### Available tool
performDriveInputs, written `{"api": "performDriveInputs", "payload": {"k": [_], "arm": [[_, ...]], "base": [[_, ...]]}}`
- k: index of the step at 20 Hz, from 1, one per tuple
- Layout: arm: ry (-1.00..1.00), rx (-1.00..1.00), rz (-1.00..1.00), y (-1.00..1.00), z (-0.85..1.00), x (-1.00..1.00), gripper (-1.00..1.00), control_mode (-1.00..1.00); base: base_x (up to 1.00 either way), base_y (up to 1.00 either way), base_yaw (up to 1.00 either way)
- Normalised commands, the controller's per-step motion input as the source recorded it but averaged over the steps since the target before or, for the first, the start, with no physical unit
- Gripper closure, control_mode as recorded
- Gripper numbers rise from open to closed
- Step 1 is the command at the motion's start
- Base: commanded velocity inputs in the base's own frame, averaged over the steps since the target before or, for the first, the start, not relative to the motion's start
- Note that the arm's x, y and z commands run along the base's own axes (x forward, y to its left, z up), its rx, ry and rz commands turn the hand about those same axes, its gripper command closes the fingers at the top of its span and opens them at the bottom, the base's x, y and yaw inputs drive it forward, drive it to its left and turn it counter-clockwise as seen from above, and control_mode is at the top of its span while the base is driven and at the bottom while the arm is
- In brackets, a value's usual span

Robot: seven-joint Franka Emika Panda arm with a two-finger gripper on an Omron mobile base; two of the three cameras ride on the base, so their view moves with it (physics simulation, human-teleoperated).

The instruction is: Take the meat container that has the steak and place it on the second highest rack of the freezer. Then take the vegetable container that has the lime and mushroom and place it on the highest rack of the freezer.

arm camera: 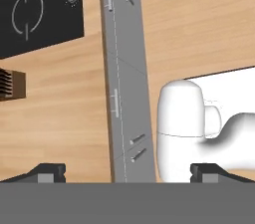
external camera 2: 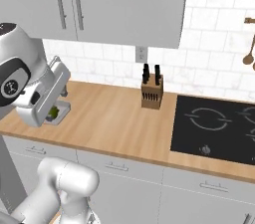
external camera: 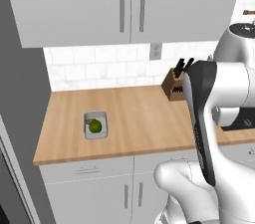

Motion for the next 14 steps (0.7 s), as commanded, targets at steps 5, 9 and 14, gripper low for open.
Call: {"api": "performDriveInputs", "payload": {"k": [5,9,14], "arm": [[0.04,0.0,0.0,0.39,-0.2,0.14,-1.0,-1.0],[0.23,0.0,0.0,1.0,-0.44,0.23,-1.0,-1.0],[0.32,0.0,0.03,1.0,-0.36,0.24,-1.0,-1.0]], "base": [[0.1,0.03,0.0],[0.0,0.0,0.0],[0.0,0.0,0.0]]}}
